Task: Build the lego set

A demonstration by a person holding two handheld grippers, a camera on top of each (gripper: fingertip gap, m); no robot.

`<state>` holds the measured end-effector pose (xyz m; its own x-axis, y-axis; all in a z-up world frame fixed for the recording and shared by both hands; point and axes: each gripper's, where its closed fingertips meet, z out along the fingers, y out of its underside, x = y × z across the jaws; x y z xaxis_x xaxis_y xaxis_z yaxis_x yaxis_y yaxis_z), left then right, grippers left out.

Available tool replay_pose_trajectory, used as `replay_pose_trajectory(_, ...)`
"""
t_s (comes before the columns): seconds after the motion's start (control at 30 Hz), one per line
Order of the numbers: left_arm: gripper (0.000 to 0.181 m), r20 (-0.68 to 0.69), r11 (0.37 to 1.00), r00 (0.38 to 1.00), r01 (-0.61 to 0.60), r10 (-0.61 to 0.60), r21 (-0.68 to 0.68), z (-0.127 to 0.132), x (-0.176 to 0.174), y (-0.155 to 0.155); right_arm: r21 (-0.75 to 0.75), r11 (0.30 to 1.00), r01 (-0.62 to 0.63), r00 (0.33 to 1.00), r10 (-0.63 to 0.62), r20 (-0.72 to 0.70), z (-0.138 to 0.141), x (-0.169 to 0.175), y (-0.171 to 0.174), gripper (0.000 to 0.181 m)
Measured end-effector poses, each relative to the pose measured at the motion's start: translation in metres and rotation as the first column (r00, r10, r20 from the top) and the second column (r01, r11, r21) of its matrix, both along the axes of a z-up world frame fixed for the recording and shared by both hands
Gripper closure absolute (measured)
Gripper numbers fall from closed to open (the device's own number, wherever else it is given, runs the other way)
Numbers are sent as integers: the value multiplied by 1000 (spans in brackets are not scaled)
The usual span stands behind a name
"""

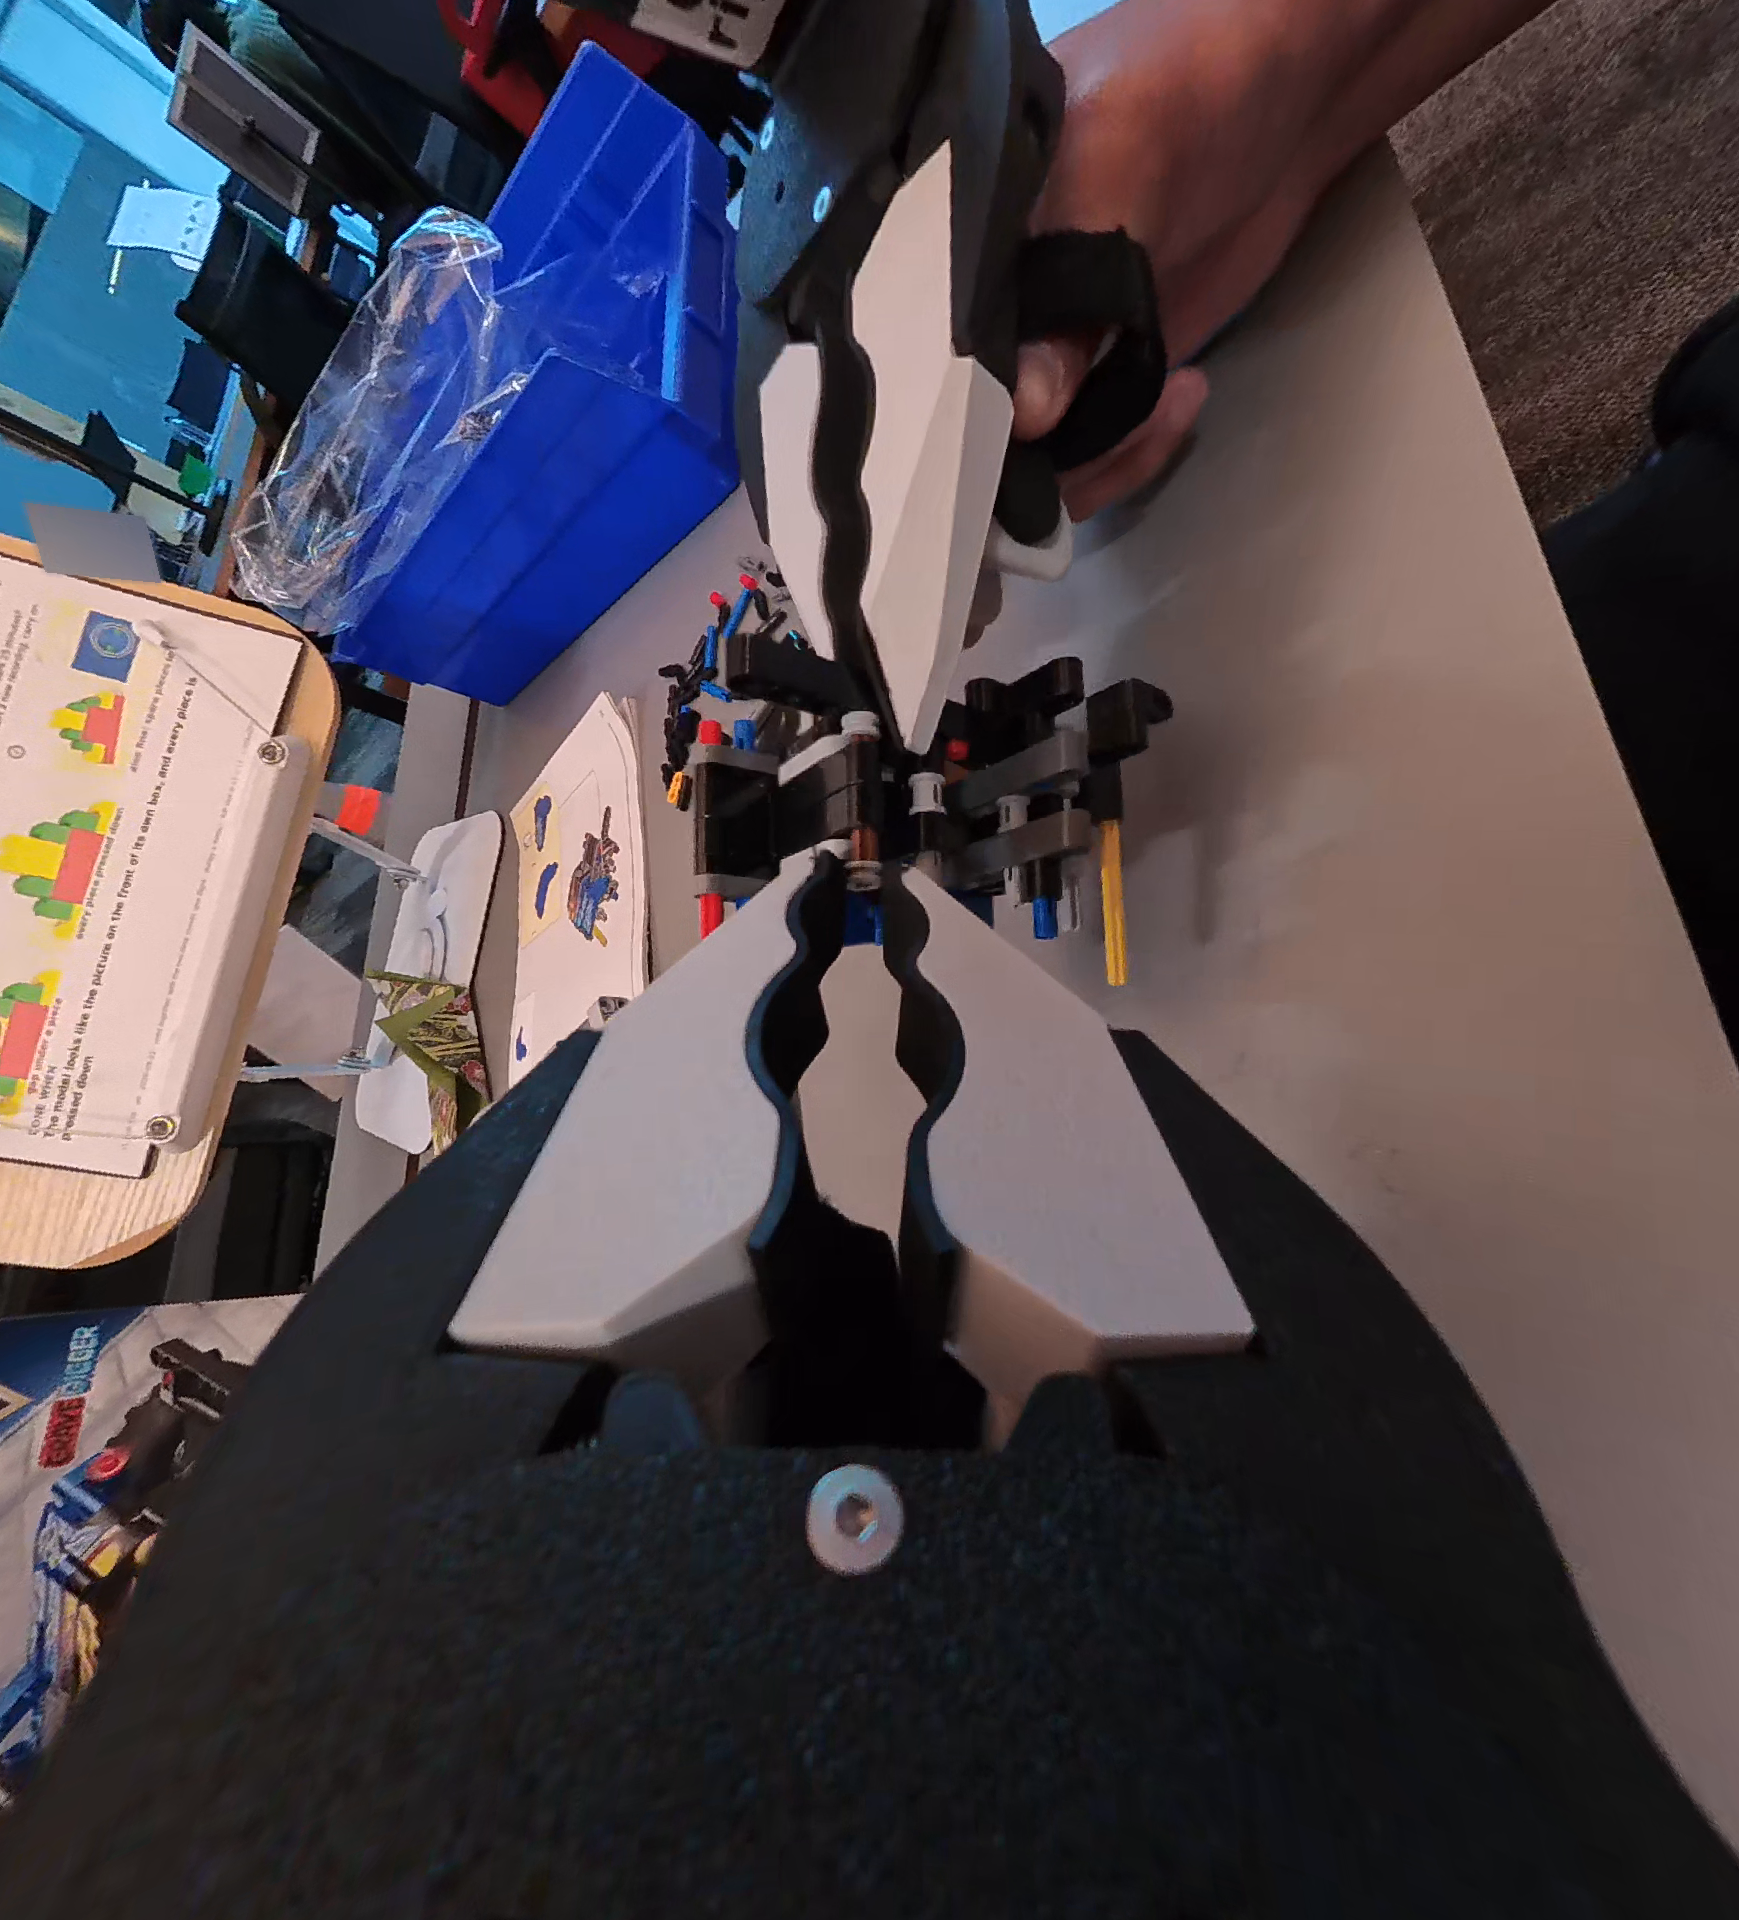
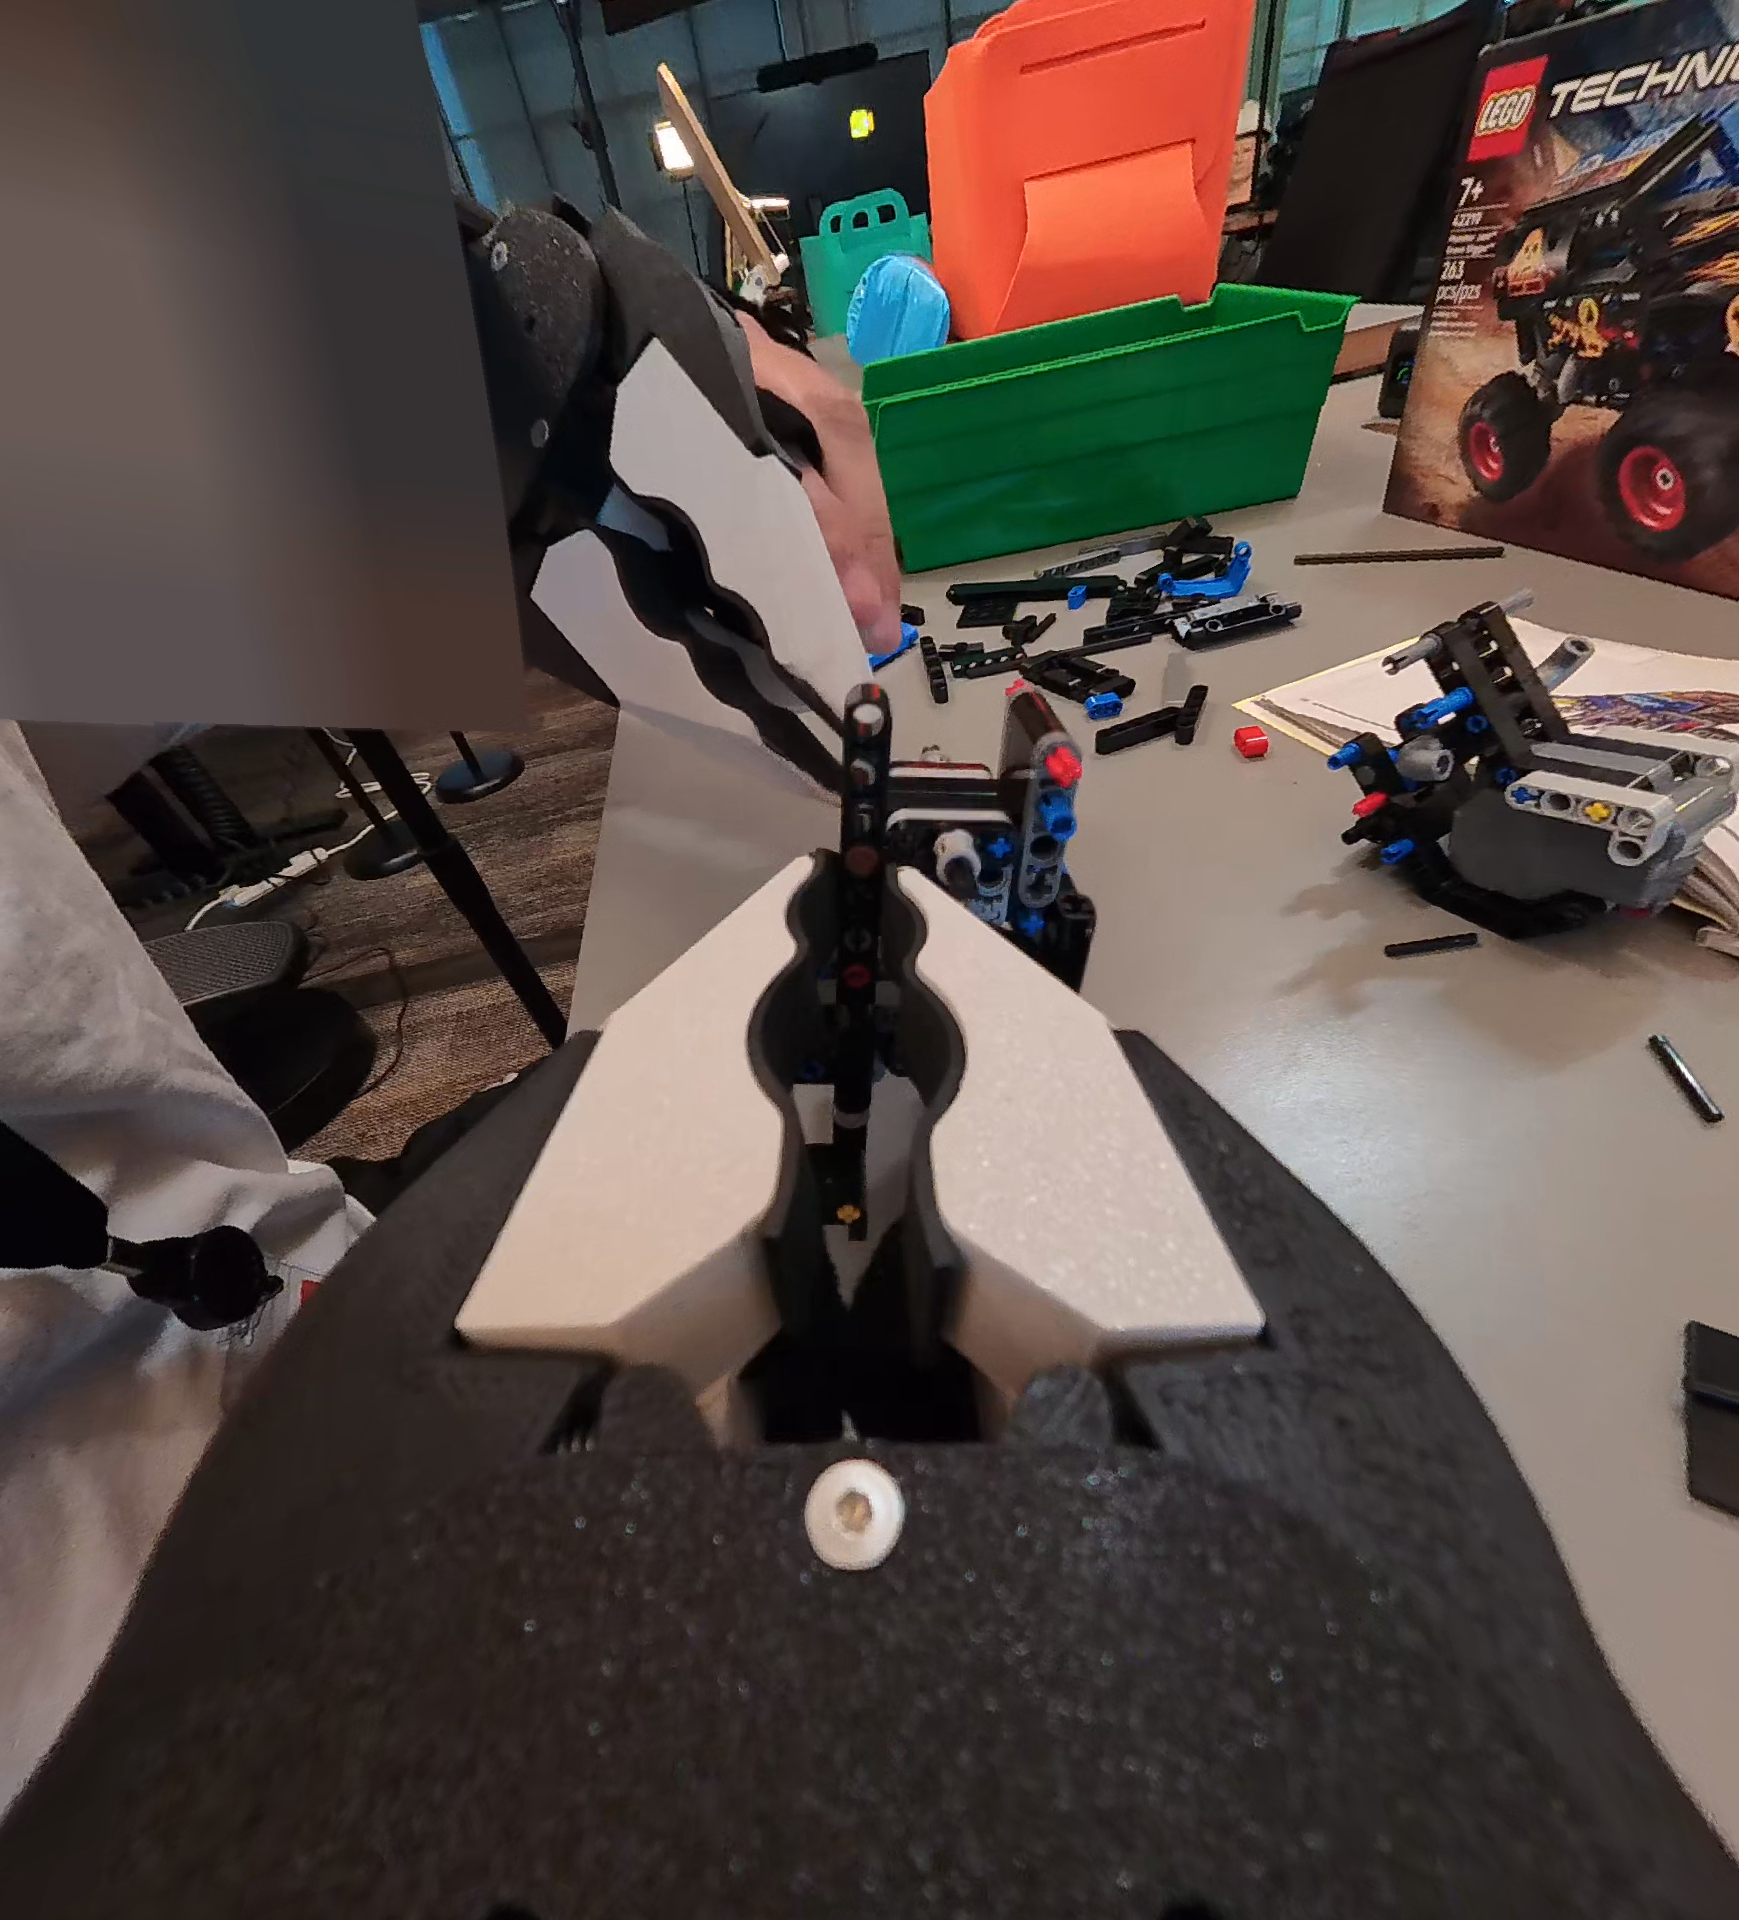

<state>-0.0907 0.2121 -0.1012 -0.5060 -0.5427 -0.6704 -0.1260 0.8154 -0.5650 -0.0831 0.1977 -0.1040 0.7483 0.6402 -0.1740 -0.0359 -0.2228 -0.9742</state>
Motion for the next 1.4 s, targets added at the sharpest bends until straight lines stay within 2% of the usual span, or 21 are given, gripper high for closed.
replay_pose_trajectory(0.07, 177, 5, 1000, 1000, -11, 11, 19, 0, 0, 0, -4, 1000, 1, 1000, -1, -8, 0, 0, 0, 175)
replay_pose_trajectory(0.27, 177, 78, 972, 992, -110, 96, 206, 1, 5, 3, -30, 999, 21, 998, -23, -53, 1, 4, 2, 175)
replay_pose_trajectory(0.47, 177, 157, 916, 981, -168, 118, 365, -1, 8, 4, -51, 998, 29, 997, -32, -67, -2, 5, 3, 175)
replay_pose_trajectory(0.57, 177, 195, 914, 974, -182, 117, 362, 6, 9, 2, -46, 999, 12, 993, -17, -120, 4, 6, 1, 175)
replay_pose_trajectory(0.67, 176, 220, 934, 968, -189, 124, 304, 15, 10, 0, -42, 999, -18, 981, 10, -195, 11, 6, -1, 175)
replay_pose_trajectory(0.77, 175, 209, 964, 972, -154, 108, 218, 19, 9, -6, -19, 999, -38, 978, 33, -206, 15, 3, -4, 175)
replay_pose_trajectory(0.83, 173, 206, 967, 973, -148, 105, 207, 21, 9, -6, -19, 999, -43, 977, 38, -210, 16, 1, -4, 175)
replay_pose_trajectory(1.17, 171, 208, 969, 975, -121, 75, 216, 23, 1, -3, -16, 997, -70, 963, 63, -263, 21, 3, -7, 175)
replay_pose_trajectory(1.4, 174, 217, 951, 976, -91, 26, 295, 23, 1, -5, -24, 996, -80, 965, 72, -253, 18, 0, -7, 175)
